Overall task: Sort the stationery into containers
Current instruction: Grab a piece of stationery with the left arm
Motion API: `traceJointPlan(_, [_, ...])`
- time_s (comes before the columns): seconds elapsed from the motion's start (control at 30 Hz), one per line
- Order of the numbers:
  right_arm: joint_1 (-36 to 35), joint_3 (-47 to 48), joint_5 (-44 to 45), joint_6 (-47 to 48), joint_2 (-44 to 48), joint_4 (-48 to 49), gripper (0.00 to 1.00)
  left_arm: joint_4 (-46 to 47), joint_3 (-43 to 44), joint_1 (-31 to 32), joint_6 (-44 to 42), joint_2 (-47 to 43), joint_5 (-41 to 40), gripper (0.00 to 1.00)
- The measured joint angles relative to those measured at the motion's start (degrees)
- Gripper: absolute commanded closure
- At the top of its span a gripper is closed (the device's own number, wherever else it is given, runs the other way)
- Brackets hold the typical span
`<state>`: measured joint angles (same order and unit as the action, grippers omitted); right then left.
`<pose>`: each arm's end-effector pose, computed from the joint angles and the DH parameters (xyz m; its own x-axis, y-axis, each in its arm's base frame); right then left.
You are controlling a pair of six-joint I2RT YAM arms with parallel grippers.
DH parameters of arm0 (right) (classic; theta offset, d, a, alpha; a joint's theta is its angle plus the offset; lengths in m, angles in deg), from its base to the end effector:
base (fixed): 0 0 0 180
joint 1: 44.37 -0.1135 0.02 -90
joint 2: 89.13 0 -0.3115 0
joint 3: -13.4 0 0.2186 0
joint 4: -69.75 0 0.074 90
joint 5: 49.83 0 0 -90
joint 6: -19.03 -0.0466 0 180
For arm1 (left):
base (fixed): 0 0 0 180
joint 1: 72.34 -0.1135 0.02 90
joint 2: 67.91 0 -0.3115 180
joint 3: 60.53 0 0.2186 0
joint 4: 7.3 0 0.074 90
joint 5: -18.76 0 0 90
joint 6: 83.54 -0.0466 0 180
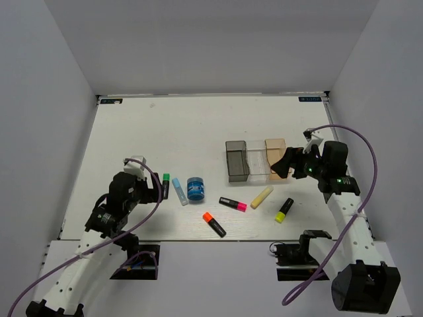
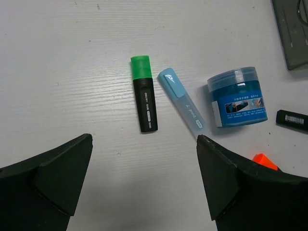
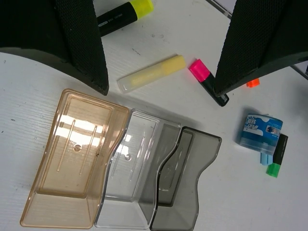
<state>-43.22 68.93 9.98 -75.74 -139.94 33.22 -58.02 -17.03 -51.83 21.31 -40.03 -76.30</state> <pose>0.1386 0.0207 0.3127 -0.5593 0.0831 -0.8248 -0.3647 0.8689 0.3348 0.0517 -0.0150 0.2488 -0.5927 -0.0509 -0.8038 0.1340 0.9779 -0.1607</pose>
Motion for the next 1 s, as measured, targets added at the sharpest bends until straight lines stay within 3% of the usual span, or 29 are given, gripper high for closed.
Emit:
traceJointPlan(0.17, [0.0,-0.1,-0.3,0.4,2.7,0.5,0.10,0.6,0.0,0.0,-0.2,1.4,1.6,0.02])
traceJointPlan(0.27, [0.0,-0.2,-1.4,2.7,3.2,1.0,0.20,0.6,0.0,-0.1,-0.4,2.6,2.1,0.06])
traceJointPlan(0.3, [0.0,-0.5,-1.8,3.8,3.2,1.2,0.46,0.6,0.0,-0.1,-0.4,3.1,2.3,0.09])
traceJointPlan(0.33, [0.0,-0.8,-2.1,5.0,3.2,1.2,0.81,0.6,0.0,-0.1,-0.4,3.7,2.4,0.13])
traceJointPlan(0.37, [0.0,-1.3,-2.5,6.0,3.3,1.1,1.00,0.6,0.0,-0.1,-0.4,4.2,2.5,0.31])
traceJointPlan(0.4, [0.0,-1.7,-2.9,7.0,3.3,1.0,1.00,0.6,0.0,-0.1,-0.1,4.7,2.6,0.48])
traceJointPlan(0.43, [0.0,-2.0,-3.2,7.5,3.2,0.7,1.00,0.7,0.0,-0.1,0.0,5.4,2.7,0.69])
traceJointPlan(0.47, [0.0,-2.1,-3.5,8.0,3.2,0.2,1.00,0.8,0.0,-0.1,0.1,6.1,2.7,0.98])
traceJointPlan(0.5, [0.0,-2.1,-3.7,8.4,3.2,0.0,0.73,0.9,0.0,-0.1,0.3,6.6,2.6,1.00])
traceJointPlan(0.53, [0.0,-2.1,-4.0,8.5,3.2,0.0,0.22,0.8,0.0,-0.1,0.5,7.7,2.5,1.00])
traceJointPlan(0.57, [0.0,-2.1,-4.2,8.9,3.2,-0.3,0.14,0.8,0.1,-0.1,1.0,8.5,2.2,0.95])
traceJointPlan(0.6, [0.0,-2.0,-4.4,9.6,3.2,-0.5,0.14,0.6,0.3,-0.1,1.6,9.6,2.1,0.76])
traceJointPlan(0.67, [0.0,-2.0,-4.5,10.5,3.2,-0.8,0.12,0.3,1.2,0.0,3.0,13.3,1.6,0.21])
traceJointPlan(0.7, [0.0,-1.9,-4.5,10.6,3.2,-0.9,0.12,-0.2,2.4,0.0,3.5,15.7,1.4,0.10])
traceJointPlan(0.9, [0.0,-1.6,-4.3,10.8,2.8,-2.3,0.12,-3.0,14.4,-0.1,1.4,33.4,-0.2,0.21])
traceJointPlan(1.0, [0.0,-1.1,-4.3,10.8,2.3,-2.9,0.11,-1.9,15.4,-0.1,-0.5,40.0,-0.6,0.28])
